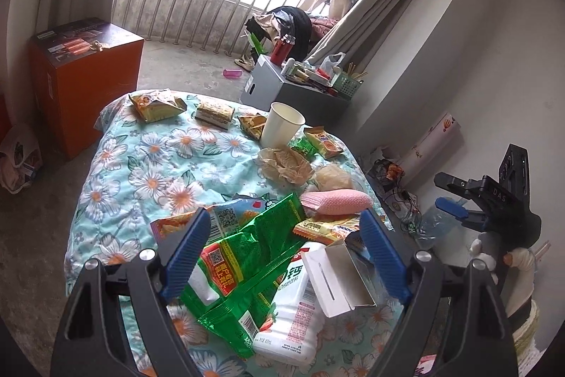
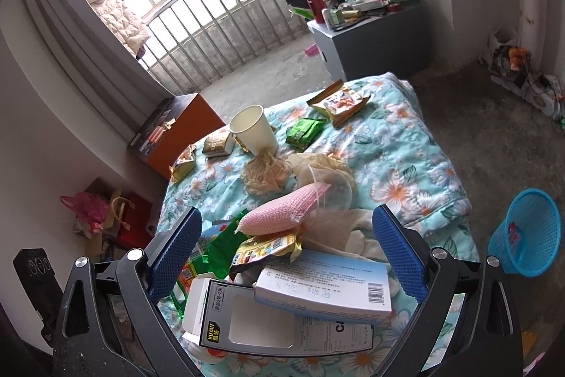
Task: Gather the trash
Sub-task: 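Move both grippers back over the bed toward the crumpled tan paper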
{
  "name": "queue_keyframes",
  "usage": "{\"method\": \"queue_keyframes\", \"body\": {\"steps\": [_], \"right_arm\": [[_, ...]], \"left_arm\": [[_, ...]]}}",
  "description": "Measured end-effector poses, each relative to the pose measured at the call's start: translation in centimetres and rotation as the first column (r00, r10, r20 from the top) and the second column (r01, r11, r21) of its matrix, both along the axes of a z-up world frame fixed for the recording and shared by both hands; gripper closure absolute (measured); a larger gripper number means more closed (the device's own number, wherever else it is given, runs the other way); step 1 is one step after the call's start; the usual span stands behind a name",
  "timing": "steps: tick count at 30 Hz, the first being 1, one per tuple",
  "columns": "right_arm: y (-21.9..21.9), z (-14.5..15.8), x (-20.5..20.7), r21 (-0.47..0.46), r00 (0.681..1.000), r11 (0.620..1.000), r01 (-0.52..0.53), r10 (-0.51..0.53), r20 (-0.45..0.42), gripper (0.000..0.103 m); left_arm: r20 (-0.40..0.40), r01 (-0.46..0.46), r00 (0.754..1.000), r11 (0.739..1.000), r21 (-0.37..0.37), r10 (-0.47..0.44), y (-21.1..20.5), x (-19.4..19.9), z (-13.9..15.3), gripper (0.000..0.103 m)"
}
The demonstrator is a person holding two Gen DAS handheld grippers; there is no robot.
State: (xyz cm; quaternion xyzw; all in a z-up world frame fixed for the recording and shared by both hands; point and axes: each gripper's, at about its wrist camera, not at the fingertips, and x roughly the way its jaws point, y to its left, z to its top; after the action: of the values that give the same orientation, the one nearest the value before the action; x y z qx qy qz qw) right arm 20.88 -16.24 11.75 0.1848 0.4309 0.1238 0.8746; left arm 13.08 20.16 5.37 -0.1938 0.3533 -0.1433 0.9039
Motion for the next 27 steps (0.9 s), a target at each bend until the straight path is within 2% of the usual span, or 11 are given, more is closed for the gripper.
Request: {"method": "queue_keyframes", "body": {"steps": [8, 15, 19, 22, 27], "right_arm": [[-1.6, -1.4, 1.1, 0.003, 0.999, 1.000, -0.003, 0.003, -0.032, 0.015], [-2.5, -2.4, 1.8, 0.022, 0.999, 1.000, -0.021, 0.022, -0.038, 0.023], [-3.0, -4.0, 2.3, 0.047, 0.994, 0.999, -0.027, 0.032, -0.105, 0.031], [-3.1, -4.6, 2.7, 0.091, 0.990, 0.995, -0.043, 0.055, -0.129, 0.034], [-2.5, -5.1, 3.9, 0.154, 0.983, 0.985, -0.078, 0.102, -0.155, 0.041]], "left_arm": [[-0.043, 0.117, 0.992, 0.993, 0.025, -0.116, -3.3, 4.5, 0.2, 0.019], [-0.117, 0.151, 0.983, 0.987, 0.048, -0.144, -3.6, 6.8, 0.1, 0.019], [-0.149, 0.195, 0.969, 0.981, -0.019, -0.196, -3.9, 7.8, -0.8, 0.021], [-0.196, 0.221, 0.953, 0.972, -0.079, -0.232, -4.4, 8.9, -2.1, 0.026], [-0.240, 0.232, 0.936, 0.965, -0.123, -0.256, -5.1, 10.6, -3.8, 0.037]]}}
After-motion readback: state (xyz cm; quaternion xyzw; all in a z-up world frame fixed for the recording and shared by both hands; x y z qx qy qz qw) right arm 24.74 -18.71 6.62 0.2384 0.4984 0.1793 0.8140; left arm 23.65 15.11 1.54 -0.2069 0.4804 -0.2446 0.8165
